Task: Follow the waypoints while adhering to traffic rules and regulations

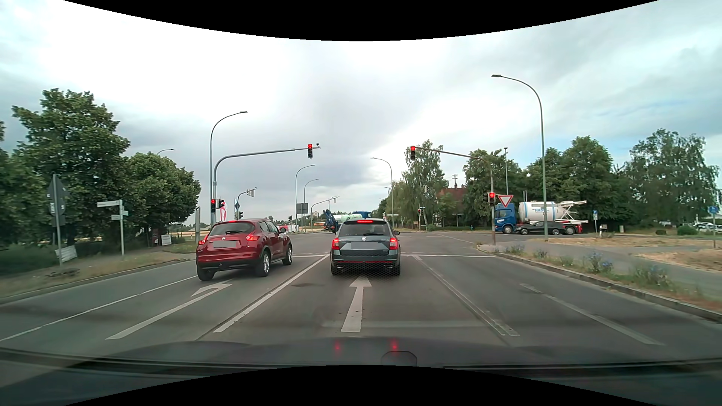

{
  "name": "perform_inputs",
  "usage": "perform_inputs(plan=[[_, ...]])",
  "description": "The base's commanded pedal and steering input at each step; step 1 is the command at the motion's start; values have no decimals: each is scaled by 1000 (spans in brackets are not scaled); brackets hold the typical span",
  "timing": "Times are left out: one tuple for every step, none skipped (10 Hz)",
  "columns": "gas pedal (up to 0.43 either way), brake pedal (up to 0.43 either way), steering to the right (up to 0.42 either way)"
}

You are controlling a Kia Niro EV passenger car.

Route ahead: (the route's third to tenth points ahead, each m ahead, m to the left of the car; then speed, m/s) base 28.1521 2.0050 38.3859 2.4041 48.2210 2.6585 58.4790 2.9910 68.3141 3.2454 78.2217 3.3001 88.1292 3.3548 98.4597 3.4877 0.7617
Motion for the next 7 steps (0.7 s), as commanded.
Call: perform_inputs(plan=[[0,0,5],[0,0,5],[0,0,5],[0,0,5],[0,0,5],[0,0,5],[0,0,5]])
